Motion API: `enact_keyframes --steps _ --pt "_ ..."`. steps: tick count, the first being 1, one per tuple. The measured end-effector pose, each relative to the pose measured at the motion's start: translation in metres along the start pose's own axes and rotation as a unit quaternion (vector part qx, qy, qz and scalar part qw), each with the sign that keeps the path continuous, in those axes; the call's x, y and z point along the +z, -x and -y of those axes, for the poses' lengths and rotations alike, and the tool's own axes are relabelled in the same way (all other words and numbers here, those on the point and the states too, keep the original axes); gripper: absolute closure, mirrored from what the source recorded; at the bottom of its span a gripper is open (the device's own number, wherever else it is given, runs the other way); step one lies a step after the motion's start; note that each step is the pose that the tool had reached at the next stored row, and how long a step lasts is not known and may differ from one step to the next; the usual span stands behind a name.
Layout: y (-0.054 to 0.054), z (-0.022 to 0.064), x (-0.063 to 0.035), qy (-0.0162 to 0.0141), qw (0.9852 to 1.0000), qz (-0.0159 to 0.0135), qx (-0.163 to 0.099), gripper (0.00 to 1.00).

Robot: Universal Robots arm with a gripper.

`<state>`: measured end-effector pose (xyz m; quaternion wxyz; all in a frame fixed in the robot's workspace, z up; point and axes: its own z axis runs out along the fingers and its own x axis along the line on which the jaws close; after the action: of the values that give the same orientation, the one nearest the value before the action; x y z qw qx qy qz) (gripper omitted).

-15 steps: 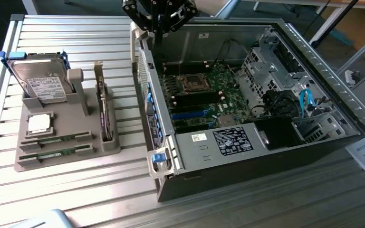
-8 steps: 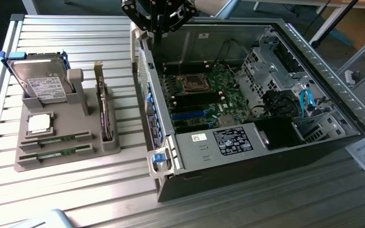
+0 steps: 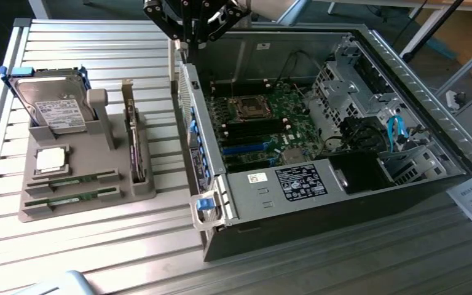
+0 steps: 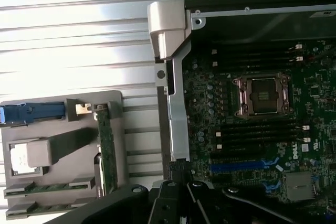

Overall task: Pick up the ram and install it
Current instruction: 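Reach for the ram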

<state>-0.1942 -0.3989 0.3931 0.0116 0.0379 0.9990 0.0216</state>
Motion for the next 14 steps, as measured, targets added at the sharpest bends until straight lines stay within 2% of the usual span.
enact_keyframes --steps 14 --pt "-0.032 0.0024 -0.0003 -0.0001 1.0 -0.0025 0.0 0.89"
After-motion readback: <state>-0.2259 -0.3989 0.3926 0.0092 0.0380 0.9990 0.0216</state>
